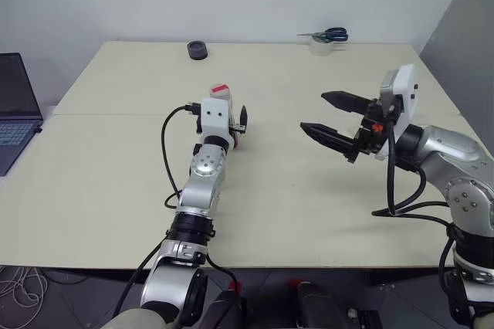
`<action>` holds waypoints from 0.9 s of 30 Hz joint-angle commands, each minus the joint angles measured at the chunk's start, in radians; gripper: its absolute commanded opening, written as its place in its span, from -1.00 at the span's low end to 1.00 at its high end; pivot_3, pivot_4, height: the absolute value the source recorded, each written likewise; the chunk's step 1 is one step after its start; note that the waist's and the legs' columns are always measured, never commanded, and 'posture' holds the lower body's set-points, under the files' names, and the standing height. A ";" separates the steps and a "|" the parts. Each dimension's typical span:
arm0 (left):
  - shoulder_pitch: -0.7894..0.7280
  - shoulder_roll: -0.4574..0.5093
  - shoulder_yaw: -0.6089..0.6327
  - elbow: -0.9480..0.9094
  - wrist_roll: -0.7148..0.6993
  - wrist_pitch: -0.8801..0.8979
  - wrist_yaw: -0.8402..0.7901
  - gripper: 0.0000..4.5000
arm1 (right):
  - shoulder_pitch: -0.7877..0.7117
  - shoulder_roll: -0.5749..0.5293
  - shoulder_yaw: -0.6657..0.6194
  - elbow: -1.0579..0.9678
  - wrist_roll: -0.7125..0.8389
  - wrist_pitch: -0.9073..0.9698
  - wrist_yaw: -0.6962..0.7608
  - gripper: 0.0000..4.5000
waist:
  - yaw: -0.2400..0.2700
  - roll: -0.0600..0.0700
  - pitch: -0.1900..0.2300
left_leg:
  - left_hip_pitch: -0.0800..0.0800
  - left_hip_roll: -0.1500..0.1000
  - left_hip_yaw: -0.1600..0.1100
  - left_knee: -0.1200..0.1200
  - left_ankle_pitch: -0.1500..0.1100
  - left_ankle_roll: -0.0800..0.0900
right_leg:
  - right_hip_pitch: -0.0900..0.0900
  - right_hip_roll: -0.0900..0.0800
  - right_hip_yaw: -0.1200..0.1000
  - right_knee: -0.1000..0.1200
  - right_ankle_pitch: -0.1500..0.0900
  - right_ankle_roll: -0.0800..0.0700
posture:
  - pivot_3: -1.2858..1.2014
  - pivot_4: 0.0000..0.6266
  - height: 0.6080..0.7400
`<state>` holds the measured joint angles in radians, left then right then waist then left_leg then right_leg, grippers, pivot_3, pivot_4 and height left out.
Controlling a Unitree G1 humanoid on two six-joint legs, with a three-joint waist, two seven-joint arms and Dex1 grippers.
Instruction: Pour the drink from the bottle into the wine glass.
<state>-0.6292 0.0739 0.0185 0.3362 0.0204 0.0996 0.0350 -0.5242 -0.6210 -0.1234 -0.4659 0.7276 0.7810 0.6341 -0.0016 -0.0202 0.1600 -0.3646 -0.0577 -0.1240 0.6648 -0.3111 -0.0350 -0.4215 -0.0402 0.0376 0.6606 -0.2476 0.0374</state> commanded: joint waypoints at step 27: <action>-0.042 -0.009 0.025 0.006 -0.025 -0.053 -0.027 -0.19 | 0.004 -0.004 -0.030 -0.043 0.010 -0.024 -0.032 1.00 | 0.000 0.000 0.000 | 0.000 0.000 0.000 0.000 0.000 0.000 | 0.000 0.000 0.000 0.000 0.000 0.000 | 0.03 -0.52 1.00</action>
<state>-0.6541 0.0661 0.0396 0.3651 -0.0025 0.0611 0.0094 -0.5161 -0.6199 -0.1250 -0.4797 0.7283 0.7762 0.6076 -0.0016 -0.0203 0.1600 -0.3646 -0.0576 -0.1237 0.6649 -0.3111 -0.0350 -0.4217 -0.0402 0.0378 0.6610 -0.2476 0.0374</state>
